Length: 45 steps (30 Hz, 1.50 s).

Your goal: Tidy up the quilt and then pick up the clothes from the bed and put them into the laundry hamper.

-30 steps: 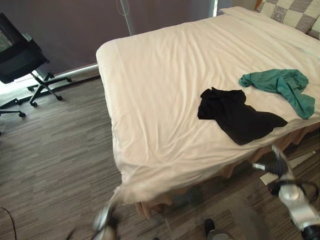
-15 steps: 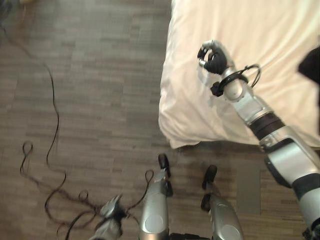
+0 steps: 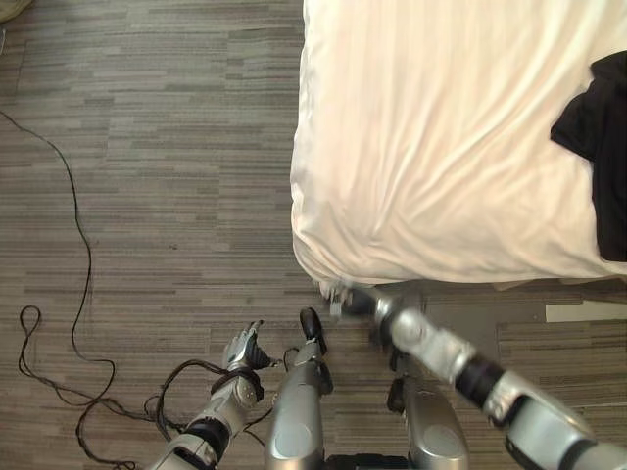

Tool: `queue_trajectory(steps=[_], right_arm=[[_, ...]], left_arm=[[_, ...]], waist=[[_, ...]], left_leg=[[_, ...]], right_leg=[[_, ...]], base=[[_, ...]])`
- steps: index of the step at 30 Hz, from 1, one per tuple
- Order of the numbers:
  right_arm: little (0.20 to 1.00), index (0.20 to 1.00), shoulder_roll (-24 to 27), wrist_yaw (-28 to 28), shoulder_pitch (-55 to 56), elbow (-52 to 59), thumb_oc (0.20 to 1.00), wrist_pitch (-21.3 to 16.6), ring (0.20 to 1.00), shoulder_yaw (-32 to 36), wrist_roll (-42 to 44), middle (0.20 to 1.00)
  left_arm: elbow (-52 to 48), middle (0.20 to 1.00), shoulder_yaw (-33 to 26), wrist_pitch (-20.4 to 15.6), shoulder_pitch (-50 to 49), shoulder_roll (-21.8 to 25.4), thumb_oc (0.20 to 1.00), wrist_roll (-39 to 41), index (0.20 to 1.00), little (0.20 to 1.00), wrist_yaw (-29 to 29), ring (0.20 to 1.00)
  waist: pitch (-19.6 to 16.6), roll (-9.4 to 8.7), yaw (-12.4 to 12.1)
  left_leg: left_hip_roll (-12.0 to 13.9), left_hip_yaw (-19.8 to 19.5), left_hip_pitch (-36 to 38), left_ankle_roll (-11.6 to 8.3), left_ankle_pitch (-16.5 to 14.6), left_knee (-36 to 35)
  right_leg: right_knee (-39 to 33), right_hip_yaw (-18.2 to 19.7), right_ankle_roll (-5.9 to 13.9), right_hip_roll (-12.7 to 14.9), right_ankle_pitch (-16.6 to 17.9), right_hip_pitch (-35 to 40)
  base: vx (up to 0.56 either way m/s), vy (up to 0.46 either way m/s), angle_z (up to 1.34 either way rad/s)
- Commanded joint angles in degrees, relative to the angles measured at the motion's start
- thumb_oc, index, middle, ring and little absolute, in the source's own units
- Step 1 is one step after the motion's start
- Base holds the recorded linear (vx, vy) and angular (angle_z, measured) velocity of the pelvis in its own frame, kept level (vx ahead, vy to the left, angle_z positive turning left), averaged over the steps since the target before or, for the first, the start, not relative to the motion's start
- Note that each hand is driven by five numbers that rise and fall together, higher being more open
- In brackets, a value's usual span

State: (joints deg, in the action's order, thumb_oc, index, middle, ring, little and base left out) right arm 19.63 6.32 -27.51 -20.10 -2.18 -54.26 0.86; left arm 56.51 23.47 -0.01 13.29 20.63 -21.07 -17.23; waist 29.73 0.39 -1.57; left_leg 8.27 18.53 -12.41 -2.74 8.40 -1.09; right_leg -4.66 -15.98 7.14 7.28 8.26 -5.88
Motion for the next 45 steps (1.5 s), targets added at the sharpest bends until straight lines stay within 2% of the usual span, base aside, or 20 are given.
queue_trajectory(steps=[1, 3, 8, 12, 20, 21, 26, 27, 28, 31, 32, 33, 34, 35, 36, 37, 38, 40, 43, 45], right_arm=[[0.200, 0.200, 1.31, -2.73, -4.41, 10.42, 0.200, -6.87, 0.200, 10.94, 6.38, 0.200], [0.200, 0.200, 3.70, -8.52, -8.89, 15.83, 0.200, -8.50, 0.200, 17.79, 7.00, 0.200], [0.200, 0.200, 7.81, -18.81, -17.33, 7.73, 0.200, -8.63, 0.200, 26.46, 6.54, 0.200], [0.200, 0.200, 9.85, -21.00, -16.55, 1.21, 0.200, -6.33, 0.200, 29.38, 3.87, 0.200], [0.200, 0.200, 6.71, -23.03, 13.19, -7.69, 0.200, -4.09, 0.200, 47.44, 6.04, 0.200], [0.200, 0.200, 4.58, -22.43, 20.00, -11.64, 0.200, -3.57, 0.200, 51.79, 8.34, 0.200], [0.200, 0.200, 0.69, -21.78, 26.96, -25.12, 0.200, -1.52, 0.200, 55.70, 9.35, 0.200], [1.000, 1.000, 0.06, -22.00, 27.81, -38.32, 1.000, 0.99, 1.000, 55.22, 5.48, 1.000], [1.000, 1.000, 0.08, -22.00, 27.67, -38.60, 1.000, 0.83, 1.000, 55.18, 5.48, 1.000], [1.000, 1.000, -0.74, -22.18, 27.42, -45.79, 1.000, 2.48, 1.000, 53.35, 1.00, 1.000], [1.000, 1.000, -1.04, -22.51, 27.29, -46.43, 1.000, 2.82, 1.000, 51.87, -1.23, 1.000], [1.000, 1.000, -1.29, -23.21, 27.99, -46.43, 1.000, 2.69, 1.000, 50.62, -2.98, 1.000], [1.000, 1.000, -1.87, -23.00, 28.34, -46.88, 1.000, 2.92, 1.000, 49.68, -2.98, 1.000], [1.000, 1.000, -1.52, -22.78, 27.97, -46.38, 1.000, 2.94, 1.000, 48.44, -3.52, 1.000], [1.000, 1.000, -1.46, -22.77, 28.04, -46.33, 1.000, 2.98, 1.000, 48.40, -3.50, 1.000], [1.000, 1.000, -1.80, -22.79, 27.26, -44.06, 1.000, 3.71, 1.000, 44.92, -5.16, 1.000], [1.000, 1.000, -1.92, -22.83, 26.44, -43.04, 1.000, 3.81, 1.000, 43.26, -5.89, 1.000], [1.000, 1.000, -2.43, -22.42, 24.54, -42.16, 1.000, 4.29, 1.000, 39.17, -8.24, 1.000], [1.000, 1.000, -2.46, -21.91, 22.28, -41.60, 1.000, 4.79, 1.000, 36.23, -10.02, 1.000], [1.000, 1.000, -2.60, -21.35, 21.07, -41.27, 1.000, 4.68, 1.000, 34.94, -10.59, 1.000]], left_arm=[[3.97, 1.000, 1.75, 0.82, -2.11, -0.56, 1.000, -1.44, 1.000, 1.000, -0.45, 1.000], [3.48, 1.000, 1.25, 0.80, -2.74, -0.98, 1.000, -0.81, 1.000, 1.000, -0.68, 1.000], [3.10, 1.000, 1.29, -0.33, 0.91, -0.60, 1.000, 2.75, 1.000, 1.000, -1.05, 1.000], [6.94, 1.000, 0.28, -0.08, 2.24, -0.51, 1.000, 3.71, 1.000, 1.000, -0.01, 1.000], [2.18, 1.000, -1.07, 1.46, -0.24, -2.45, 1.000, 1.14, 1.000, 1.000, 0.81, 1.000], [2.00, 1.000, -2.20, 1.43, -0.19, -1.87, 1.000, 2.03, 1.000, 1.000, 1.86, 1.000], [2.21, 1.000, -2.32, 1.26, -0.71, -1.07, 1.000, 2.20, 1.000, 1.000, 3.66, 1.000], [3.17, 1.000, -1.71, 1.03, -0.77, -1.45, 1.000, 2.93, 1.000, 1.000, 4.92, 1.000], [3.27, 1.000, -1.69, 0.97, -0.76, -1.49, 1.000, 2.95, 1.000, 1.000, 4.87, 1.000], [6.01, 1.000, -1.01, 1.70, -0.84, -1.79, 1.000, 0.30, 1.000, 1.000, 4.57, 1.000], [6.67, 1.000, -0.19, 1.77, -0.65, -2.02, 1.000, -1.05, 1.000, 1.000, 4.85, 1.000], [6.44, 1.000, 0.62, 1.41, -0.67, -2.31, 1.000, -2.66, 1.000, 1.000, 5.23, 1.000], [6.59, 1.000, 1.01, 1.24, -1.10, -2.73, 1.000, -3.15, 1.000, 1.000, 5.37, 1.000], [6.09, 1.000, 0.45, 0.87, -1.28, -3.65, 1.000, -2.09, 1.000, 1.000, 5.50, 1.000], [6.06, 1.000, 0.44, 0.87, -1.36, -3.69, 1.000, -2.08, 1.000, 1.000, 5.50, 1.000], [4.67, 1.000, -0.50, 0.15, -1.79, -5.59, 1.000, 2.68, 1.000, 1.000, 5.30, 1.000], [4.16, 1.000, -0.75, -0.29, -2.20, -6.26, 1.000, 4.51, 1.000, 1.000, 5.07, 1.000], [3.69, 1.000, -0.33, -0.90, -1.59, -8.20, 1.000, 8.03, 1.000, 1.000, 4.37, 1.000], [2.74, 1.000, -0.37, -1.43, 0.30, -9.61, 1.000, 10.73, 1.000, 1.000, 3.37, 1.000], [2.69, 1.000, -0.22, -1.52, 1.27, -10.25, 1.000, 10.38, 1.000, 1.000, 3.66, 1.000]], waist=[[-2.57, 0.77, 0.62], [-1.93, 0.99, 1.38], [0.07, 2.17, 2.59], [0.07, 2.98, 3.41], [0.07, 3.32, 8.13], [-0.12, 2.93, 10.70], [-3.10, 1.48, 13.69], [-6.74, 1.30, 13.93], [-6.69, 1.38, 13.99], [-10.04, 1.16, 13.04], [-10.95, 1.13, 13.33], [-12.13, 0.74, 13.42], [-13.23, 0.89, 13.84], [-14.05, 0.89, 13.63], [-14.04, 1.33, 13.14], [-13.19, -0.53, 10.26], [-12.69, -1.38, 8.45], [-12.34, -3.11, 5.93], [-11.91, -4.36, 4.88], [-12.61, -3.60, 4.58]], left_leg=[[4.59, -0.54, 2.44, -5.83, -3.56, 3.58], [4.48, 0.14, 2.09, -5.68, -4.09, 4.51], [4.27, 0.28, -3.48, -4.86, -6.07, 10.54], [4.32, 0.70, -6.51, -4.63, -9.22, 14.41], [0.96, 2.46, -1.88, -2.14, -13.04, 14.70], [-0.30, 3.89, 3.25, -1.96, -13.39, 12.03], [-0.88, 9.40, 12.20, -2.14, -13.16, 5.30], [0.56, 14.61, 16.00, -3.04, -12.66, 3.07], [0.68, 14.56, 16.14, -3.16, -12.54, 2.91], [2.02, 22.06, 19.90, -3.66, -13.46, 3.67], [2.43, 23.50, 20.94, -3.69, -13.88, 4.31], [3.53, 24.75, 21.14, -3.48, -14.69, 6.53], [5.91, 25.62, 21.47, -4.96, -13.53, 10.12], [9.06, 25.80, 21.06, -7.48, -9.12, 17.63], [10.36, 26.07, 20.95, -8.23, -9.18, 18.75], [15.39, 16.43, 16.02, -11.07, -0.26, 37.95], [15.13, 10.17, 12.75, -10.24, -1.28, 42.91], [8.80, -2.55, 6.04, -6.01, -7.26, 46.11], [7.08, -7.51, 1.07, -3.63, -9.01, 41.33], [5.37, -7.51, 2.13, -3.54, -8.67, 25.47]], right_leg=[[9.08, 2.85, 2.08, 3.81, -7.22, -6.30], [9.29, 3.95, 2.05, 3.66, -6.90, -7.14], [13.52, 6.75, 1.64, 4.65, -6.94, -13.27], [17.34, 8.55, 2.29, 5.34, -8.61, -17.50], [20.93, 10.34, 3.89, 9.44, -10.13, -15.07], [22.15, 10.02, 4.73, 10.57, -9.35, -12.89], [23.41, 2.24, 5.61, 13.70, -5.50, -9.24], [23.84, -11.46, 4.65, 14.67, -5.68, -6.55], [23.73, -11.65, 4.58, 14.51, -5.76, -6.34], [24.63, -28.90, 2.34, 15.76, -7.38, -3.18], [24.61, -31.06, 1.49, 15.53, -7.94, -2.73], [21.83, -29.73, 0.62, 13.26, -10.20, -2.03], [18.91, -26.40, -1.55, 9.29, -11.78, -1.57], [15.14, -23.86, -3.13, 5.35, -14.21, -0.33], [14.26, -23.61, -3.68, 4.06, -14.22, -0.08], [9.45, -17.43, -6.68, -1.39, -16.35, 3.54], [7.16, -13.66, -7.87, -3.37, -16.58, 4.97], [4.38, -4.17, -7.54, -4.79, -14.91, 6.54], [1.78, 3.42, -5.07, -3.54, -13.13, 8.66], [0.26, 7.09, -3.18, -3.26, -12.56, 10.05]], base=[[0.03, 0.005, -0.12], [-0.01, 0.007, -0.34], [-0.07, 0.031, -0.25], [0.00, 0.121, -0.12], [0.05, 0.164, -0.02], [0.11, 0.187, 0.11], [0.22, 0.081, -0.49], [0.21, -0.035, -0.96], [0.30, -0.042, -0.99], [0.22, -0.052, -1.46], [0.21, -0.235, -2.27], [0.27, -0.352, -1.77], [0.34, -0.447, -1.39], [0.29, -0.350, -1.08], [0.44, -0.417, -1.40], [0.31, -0.295, -1.78], [0.35, -0.240, -2.61], [0.19, 0.058, -3.45], [0.24, 0.180, -2.08], [0.33, 0.319, -1.51]])
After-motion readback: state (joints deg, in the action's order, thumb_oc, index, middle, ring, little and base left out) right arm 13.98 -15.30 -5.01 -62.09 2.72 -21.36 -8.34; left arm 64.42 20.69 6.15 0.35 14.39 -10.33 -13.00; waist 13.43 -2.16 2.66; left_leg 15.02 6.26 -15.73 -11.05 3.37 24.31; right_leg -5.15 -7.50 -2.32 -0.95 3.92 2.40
